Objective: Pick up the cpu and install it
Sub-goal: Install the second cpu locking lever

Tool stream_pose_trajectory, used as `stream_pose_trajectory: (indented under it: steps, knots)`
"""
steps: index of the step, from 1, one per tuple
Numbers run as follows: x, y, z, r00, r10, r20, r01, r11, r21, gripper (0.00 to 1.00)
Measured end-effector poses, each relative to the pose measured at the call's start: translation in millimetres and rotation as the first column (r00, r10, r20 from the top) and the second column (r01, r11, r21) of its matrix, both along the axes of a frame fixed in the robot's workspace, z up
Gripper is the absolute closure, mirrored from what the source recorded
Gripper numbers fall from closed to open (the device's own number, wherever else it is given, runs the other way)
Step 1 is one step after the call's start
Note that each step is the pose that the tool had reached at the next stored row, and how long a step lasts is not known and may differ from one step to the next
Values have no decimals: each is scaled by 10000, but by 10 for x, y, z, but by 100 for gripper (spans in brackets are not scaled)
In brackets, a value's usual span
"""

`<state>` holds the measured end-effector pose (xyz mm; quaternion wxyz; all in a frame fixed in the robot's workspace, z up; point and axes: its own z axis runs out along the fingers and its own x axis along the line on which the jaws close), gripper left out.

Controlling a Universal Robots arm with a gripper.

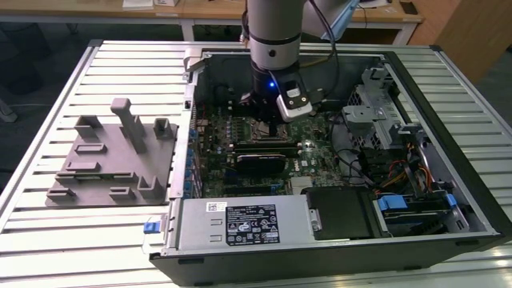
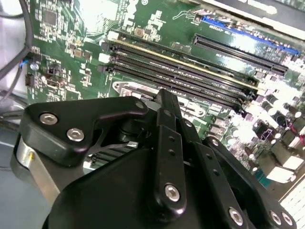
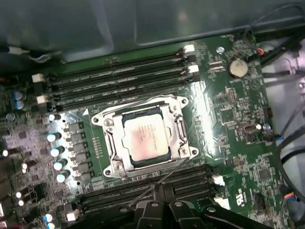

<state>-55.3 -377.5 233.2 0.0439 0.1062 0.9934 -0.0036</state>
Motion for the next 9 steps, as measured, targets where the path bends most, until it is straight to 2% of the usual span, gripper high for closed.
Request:
stream_pose_trajectory:
  steps: [5,9]
  knots:
    - [0,0,-27,9965,833,-17,-833,9965,2,89]
    - [-60,-3,-56,9939,1100,-22,-1100,9939,0,89]
